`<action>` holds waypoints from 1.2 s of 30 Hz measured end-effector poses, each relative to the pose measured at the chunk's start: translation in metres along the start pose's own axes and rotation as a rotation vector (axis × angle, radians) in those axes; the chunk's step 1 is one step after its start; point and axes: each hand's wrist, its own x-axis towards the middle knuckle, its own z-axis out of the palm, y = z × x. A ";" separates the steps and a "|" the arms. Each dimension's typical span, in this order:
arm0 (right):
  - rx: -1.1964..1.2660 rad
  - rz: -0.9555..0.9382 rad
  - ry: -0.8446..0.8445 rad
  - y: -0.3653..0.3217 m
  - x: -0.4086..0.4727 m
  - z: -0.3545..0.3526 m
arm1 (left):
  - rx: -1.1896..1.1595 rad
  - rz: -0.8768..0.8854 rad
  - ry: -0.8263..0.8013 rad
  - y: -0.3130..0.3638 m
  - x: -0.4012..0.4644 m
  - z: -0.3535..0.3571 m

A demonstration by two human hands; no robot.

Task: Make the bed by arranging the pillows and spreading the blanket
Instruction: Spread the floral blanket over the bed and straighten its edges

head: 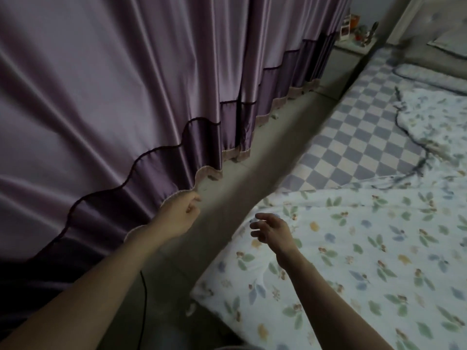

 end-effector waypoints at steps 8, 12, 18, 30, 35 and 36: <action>0.059 0.028 0.194 -0.038 0.049 0.045 | 0.114 0.144 -0.238 -0.034 0.100 -0.028; 0.149 0.041 0.393 -0.064 0.068 0.074 | 0.025 0.230 -0.345 -0.039 0.152 -0.049; 0.249 0.021 0.591 -0.103 0.068 0.094 | 0.086 0.420 -0.395 -0.026 0.216 -0.082; 0.524 0.026 1.015 -0.108 0.064 0.016 | 0.083 0.820 -0.646 0.103 0.278 -0.028; 0.596 -0.006 1.029 -0.124 0.144 -0.034 | 0.154 0.863 -0.619 0.163 0.353 -0.017; 0.616 -0.003 1.025 -0.131 0.165 -0.045 | 0.177 0.868 -0.609 0.181 0.374 -0.015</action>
